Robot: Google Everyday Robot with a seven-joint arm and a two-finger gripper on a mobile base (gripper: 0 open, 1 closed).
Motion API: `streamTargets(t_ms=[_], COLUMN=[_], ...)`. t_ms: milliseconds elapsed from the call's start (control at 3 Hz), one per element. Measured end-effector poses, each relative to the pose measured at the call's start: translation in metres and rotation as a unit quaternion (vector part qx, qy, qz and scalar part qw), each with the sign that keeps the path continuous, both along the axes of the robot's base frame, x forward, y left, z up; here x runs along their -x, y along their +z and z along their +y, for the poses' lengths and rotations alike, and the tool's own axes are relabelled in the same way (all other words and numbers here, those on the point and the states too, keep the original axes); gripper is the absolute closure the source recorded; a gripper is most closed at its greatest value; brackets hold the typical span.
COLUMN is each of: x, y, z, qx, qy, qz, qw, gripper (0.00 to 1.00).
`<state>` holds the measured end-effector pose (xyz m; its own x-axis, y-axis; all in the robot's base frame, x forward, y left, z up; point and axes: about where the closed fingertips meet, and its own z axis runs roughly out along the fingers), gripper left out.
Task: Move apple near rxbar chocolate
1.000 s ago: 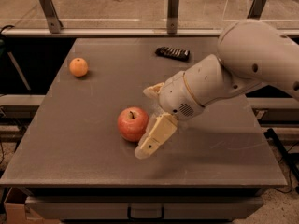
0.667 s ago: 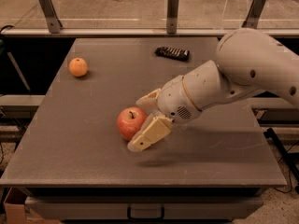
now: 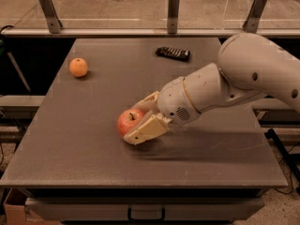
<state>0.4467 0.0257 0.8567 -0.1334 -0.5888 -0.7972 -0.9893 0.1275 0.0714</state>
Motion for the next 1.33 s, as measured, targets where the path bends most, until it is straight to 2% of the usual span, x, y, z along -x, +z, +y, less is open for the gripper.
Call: streamTargets(t_ms=[333, 667, 1000, 1333], x=[-0.026, -0.051, -0.058, -0.057], y=[0.017, 0.059, 0.076, 0.074], z=[-0.049, -0.138, -0.148, -0.147], qx=[0.013, 0.035, 0.034, 0.034], qy=[-0.048, -0.131, -0.142, -0.140], qz=[-0.026, -0.075, -0.092, -0.090], qw=[0.9984, 0.9880, 0.9851, 0.9854], gripper=[0.95, 1.00, 1.00, 1.00])
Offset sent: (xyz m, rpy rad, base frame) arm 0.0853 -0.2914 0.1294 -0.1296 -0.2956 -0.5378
